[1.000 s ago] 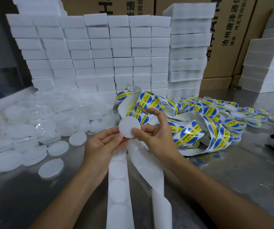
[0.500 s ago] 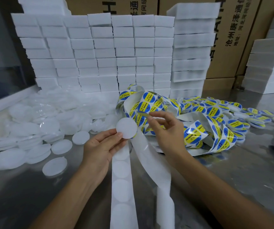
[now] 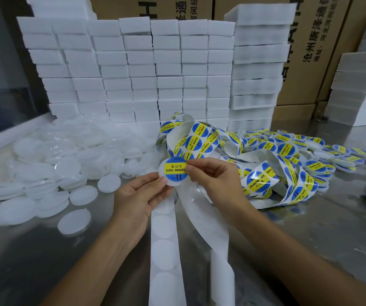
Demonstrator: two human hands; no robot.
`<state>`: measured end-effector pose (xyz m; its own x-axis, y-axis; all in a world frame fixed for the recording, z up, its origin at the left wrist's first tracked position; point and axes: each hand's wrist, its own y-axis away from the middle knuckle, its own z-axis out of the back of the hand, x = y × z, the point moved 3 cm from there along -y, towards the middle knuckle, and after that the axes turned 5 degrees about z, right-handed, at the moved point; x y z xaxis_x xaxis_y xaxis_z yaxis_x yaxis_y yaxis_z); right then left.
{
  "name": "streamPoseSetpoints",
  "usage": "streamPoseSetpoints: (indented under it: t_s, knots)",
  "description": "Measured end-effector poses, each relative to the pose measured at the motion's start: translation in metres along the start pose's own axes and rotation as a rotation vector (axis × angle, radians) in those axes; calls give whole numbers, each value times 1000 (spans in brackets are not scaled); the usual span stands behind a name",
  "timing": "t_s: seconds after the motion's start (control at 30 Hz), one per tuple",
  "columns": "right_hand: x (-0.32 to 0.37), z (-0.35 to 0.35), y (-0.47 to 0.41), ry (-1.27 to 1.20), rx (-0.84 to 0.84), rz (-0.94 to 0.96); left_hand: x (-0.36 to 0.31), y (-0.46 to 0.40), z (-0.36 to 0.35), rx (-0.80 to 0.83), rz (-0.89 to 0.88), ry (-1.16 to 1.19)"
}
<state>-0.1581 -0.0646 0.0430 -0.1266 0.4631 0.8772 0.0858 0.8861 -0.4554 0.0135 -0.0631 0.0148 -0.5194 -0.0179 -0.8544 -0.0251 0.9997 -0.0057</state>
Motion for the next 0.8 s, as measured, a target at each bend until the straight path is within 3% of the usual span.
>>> streamPoseSetpoints:
  t_s: [0.47, 0.8]
  knots:
    - [-1, -2, 2, 78, 34, 18, -1, 0, 1, -30, -6, -27]
    - [-1, -2, 4, 536, -37, 344, -6, 10, -6, -87, -214, -320]
